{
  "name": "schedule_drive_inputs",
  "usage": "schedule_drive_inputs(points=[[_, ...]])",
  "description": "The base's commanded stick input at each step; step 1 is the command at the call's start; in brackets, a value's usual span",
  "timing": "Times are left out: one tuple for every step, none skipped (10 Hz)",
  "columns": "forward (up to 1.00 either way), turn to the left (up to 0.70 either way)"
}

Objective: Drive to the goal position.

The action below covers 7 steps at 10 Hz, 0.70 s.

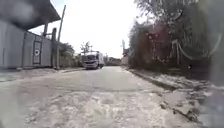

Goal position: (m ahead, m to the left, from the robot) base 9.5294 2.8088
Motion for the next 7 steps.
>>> schedule_drive_inputs(points=[[1.00,0.00],[1.00,0.00],[1.00,0.00],[1.00,0.00],[1.00,0.00],[1.00,0.00],[1.00,0.00]])
